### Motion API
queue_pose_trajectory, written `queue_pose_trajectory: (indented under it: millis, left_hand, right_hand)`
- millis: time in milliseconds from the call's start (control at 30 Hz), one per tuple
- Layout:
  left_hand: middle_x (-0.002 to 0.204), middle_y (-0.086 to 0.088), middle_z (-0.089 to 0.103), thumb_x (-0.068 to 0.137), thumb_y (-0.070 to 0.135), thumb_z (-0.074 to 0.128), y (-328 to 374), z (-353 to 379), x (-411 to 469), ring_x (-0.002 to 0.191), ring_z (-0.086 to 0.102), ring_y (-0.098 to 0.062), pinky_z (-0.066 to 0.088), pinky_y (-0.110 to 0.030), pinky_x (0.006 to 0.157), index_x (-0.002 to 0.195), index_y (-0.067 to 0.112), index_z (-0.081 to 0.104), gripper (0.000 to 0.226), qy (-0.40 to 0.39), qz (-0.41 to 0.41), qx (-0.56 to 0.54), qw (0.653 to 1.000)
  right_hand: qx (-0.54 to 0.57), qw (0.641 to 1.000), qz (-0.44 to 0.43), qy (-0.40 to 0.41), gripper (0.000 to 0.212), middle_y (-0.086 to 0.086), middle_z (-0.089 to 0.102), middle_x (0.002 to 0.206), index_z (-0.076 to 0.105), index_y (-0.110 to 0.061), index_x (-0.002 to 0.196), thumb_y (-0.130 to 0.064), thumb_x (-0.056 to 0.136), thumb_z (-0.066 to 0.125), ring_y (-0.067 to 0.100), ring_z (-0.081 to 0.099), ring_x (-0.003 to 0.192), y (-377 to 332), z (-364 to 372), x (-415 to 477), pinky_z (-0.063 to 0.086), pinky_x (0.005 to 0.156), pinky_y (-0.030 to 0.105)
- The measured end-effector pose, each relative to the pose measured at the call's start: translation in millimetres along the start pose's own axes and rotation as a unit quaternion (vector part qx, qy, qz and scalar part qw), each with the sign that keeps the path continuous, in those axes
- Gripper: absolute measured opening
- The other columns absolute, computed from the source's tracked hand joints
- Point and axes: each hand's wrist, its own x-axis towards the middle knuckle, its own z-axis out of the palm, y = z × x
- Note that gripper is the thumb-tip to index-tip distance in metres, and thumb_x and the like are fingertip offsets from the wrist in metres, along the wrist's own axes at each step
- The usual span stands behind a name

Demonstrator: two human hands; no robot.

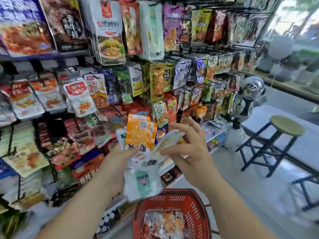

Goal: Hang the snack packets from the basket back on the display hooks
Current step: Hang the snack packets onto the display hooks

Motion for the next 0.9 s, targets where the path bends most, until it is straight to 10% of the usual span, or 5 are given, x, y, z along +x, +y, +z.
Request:
queue_pose_trajectory:
  millis: [167, 333, 733, 900]
  left_hand:
    - [0.156, -0.01, 0.052, 0.065, 0.038, 0.098, -3.7, 11.0, 50.0, 0.135, 0.057, -0.033, 0.056, -0.045, 0.093, 0.159, 0.017, 0.04, 0.113, 0.001, -0.079, -0.021, 0.997]
    - [0.105, -0.025, 0.076, 0.08, 0.009, 0.077, -0.6, 29.1, 89.3, 0.082, 0.076, -0.035, 0.061, -0.04, 0.06, 0.136, 0.002, 0.059, 0.059, -0.047, -0.139, -0.028, 0.989]
    - [0.123, -0.006, 0.075, 0.087, 0.003, 0.075, 3.2, 60.6, 114.8, 0.105, 0.075, -0.027, 0.06, -0.037, 0.072, 0.14, 0.026, 0.053, 0.062, 0.014, -0.003, 0.02, 1.0]
    - [0.116, 0.004, 0.079, 0.091, -0.004, 0.072, -5.8, 86.8, 110.7, 0.104, 0.076, -0.018, 0.059, -0.036, 0.083, 0.121, 0.035, 0.065, 0.05, 0.066, 0.059, 0.064, 0.994]
  right_hand:
    - [0.015, 0.999, 0.013, -0.029, 0.018, -0.008, 0.051, 0.15, 0.082, -0.036, 0.094, -0.028, 0.093, 0.066, 0.03, 0.019, 0.155, 41.6, 20.6, 29.2, 0.024, 0.12, 0.054]
    - [0.019, 0.993, 0.098, -0.058, 0.018, -0.009, 0.053, 0.147, 0.083, -0.035, 0.097, -0.023, 0.091, 0.071, 0.025, 0.024, 0.154, 84.6, 27.3, 30.0, 0.02, 0.121, 0.03]
    - [0.102, 0.983, 0.127, -0.082, 0.044, -0.01, 0.037, 0.16, 0.073, -0.04, 0.114, -0.004, 0.092, 0.064, 0.015, 0.021, 0.155, 148.8, 34.0, 57.0, 0.027, 0.12, 0.043]
    - [0.334, 0.85, 0.406, -0.007, 0.062, -0.014, 0.044, 0.155, 0.036, -0.035, 0.157, -0.024, 0.102, 0.063, 0.007, 0.048, 0.139, 164.6, 28.1, 81.1, 0.047, 0.109, 0.042]
